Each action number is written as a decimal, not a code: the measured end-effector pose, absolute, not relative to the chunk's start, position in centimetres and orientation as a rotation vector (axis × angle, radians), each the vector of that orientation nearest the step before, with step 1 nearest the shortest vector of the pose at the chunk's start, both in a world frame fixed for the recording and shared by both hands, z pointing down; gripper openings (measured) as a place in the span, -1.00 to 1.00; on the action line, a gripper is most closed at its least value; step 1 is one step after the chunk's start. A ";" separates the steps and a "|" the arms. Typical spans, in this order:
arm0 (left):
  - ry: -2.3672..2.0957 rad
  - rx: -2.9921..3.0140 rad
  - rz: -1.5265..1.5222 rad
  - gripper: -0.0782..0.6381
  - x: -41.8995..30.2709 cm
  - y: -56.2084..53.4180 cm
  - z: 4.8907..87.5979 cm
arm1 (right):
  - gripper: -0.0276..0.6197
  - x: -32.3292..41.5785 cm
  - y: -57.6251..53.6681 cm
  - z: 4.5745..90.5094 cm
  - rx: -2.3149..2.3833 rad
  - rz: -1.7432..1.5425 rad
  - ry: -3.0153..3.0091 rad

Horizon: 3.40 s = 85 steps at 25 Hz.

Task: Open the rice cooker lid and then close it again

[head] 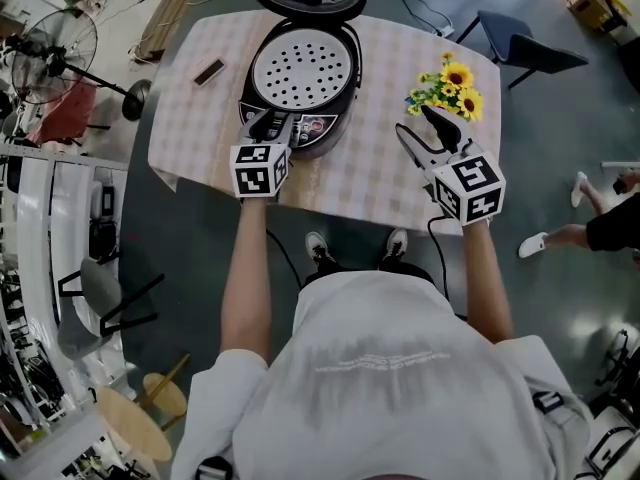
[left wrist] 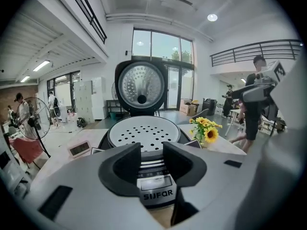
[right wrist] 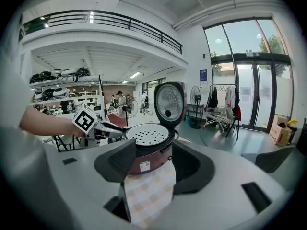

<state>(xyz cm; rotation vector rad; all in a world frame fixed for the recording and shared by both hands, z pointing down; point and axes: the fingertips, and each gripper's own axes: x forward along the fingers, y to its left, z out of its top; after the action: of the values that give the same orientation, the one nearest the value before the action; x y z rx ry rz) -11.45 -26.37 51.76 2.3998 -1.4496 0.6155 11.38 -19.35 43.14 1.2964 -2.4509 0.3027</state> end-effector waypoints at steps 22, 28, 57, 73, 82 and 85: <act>-1.534 2.583 0.367 -0.34 -12.7 -26.5 42.4 | -0.16 13.1 -22.6 36.1 1.370 0.050 -2.502; -1.597 2.699 0.298 -0.34 -13.2 -24.9 36.3 | -0.16 13.2 -22.9 33.3 1.379 -0.040 -2.530; -1.489 2.809 0.379 -0.34 -20.3 -24.1 35.2 | -0.18 6.1 -25.7 30.5 1.356 -0.164 -2.428; -1.333 2.849 0.380 -0.34 -22.3 -26.9 36.8 | -0.18 6.7 -31.0 28.3 1.473 -0.153 -2.324; -1.375 2.806 0.395 -0.34 -21.4 -31.3 37.4 | -0.15 6.6 -39.6 28.6 1.360 -0.156 -2.357; -1.386 2.784 0.397 -0.34 -20.7 -32.7 37.7 | -0.14 6.4 -42.4 29.2 1.311 -0.154 -2.360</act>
<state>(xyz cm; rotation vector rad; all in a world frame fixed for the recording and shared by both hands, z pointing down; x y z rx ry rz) -20.70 -32.70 37.71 2.7837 -1.3861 0.3972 6.40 -42.35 29.17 1.3113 -2.3603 -0.1542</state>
